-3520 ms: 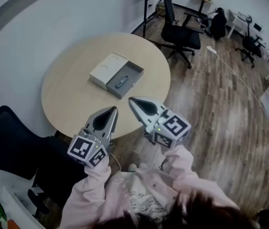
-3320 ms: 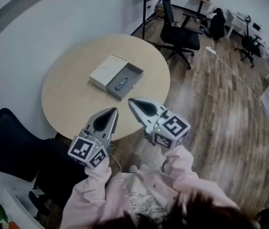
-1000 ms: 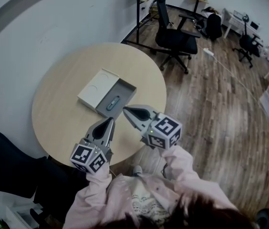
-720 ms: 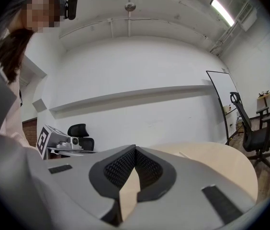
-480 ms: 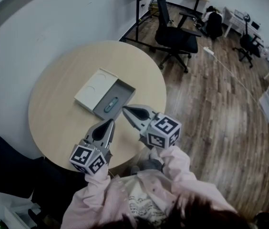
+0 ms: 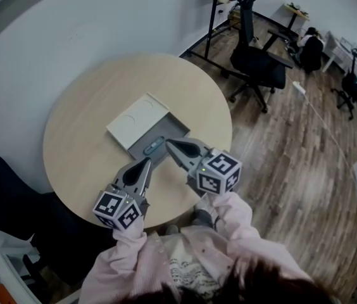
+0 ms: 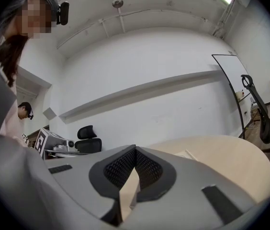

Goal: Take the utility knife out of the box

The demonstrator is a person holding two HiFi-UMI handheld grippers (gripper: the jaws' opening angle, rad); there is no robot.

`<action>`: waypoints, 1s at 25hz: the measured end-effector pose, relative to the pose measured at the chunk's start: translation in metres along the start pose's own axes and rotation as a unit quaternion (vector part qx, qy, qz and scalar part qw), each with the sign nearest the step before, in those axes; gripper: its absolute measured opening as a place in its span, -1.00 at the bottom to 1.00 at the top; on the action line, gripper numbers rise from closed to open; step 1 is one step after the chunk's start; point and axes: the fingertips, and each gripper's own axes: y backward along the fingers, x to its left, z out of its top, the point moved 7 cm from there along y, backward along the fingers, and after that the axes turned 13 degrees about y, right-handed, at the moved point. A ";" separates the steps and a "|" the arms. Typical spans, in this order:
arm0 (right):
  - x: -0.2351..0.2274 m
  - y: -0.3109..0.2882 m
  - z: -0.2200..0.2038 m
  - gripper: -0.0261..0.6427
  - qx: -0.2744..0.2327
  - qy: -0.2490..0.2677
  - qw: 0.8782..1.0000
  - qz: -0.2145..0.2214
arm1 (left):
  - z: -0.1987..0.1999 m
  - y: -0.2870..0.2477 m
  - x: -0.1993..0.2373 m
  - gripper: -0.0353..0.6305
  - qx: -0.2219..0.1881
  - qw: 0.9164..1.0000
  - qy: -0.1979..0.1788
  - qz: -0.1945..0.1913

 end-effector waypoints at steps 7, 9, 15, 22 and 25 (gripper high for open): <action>-0.033 -0.023 -0.005 -0.93 0.016 -0.001 0.998 0.058 | 0.003 -0.021 0.014 -0.87 -0.025 0.998 0.019 0.061; -0.042 -0.028 -0.006 -0.93 0.020 0.000 0.997 0.074 | 0.003 -0.027 0.016 -0.87 -0.034 0.996 0.025 0.078; -0.062 -0.043 -0.006 -0.93 0.037 0.014 0.990 0.133 | -0.001 -0.042 0.015 -0.87 -0.046 0.991 0.037 0.123; -0.072 -0.065 -0.012 -0.93 0.069 0.037 0.976 0.203 | -0.005 -0.050 0.020 -0.87 -0.061 0.981 0.052 0.176; -0.076 -0.072 -0.015 -0.93 0.085 0.051 0.968 0.232 | -0.008 -0.053 0.021 -0.87 -0.067 0.975 0.063 0.200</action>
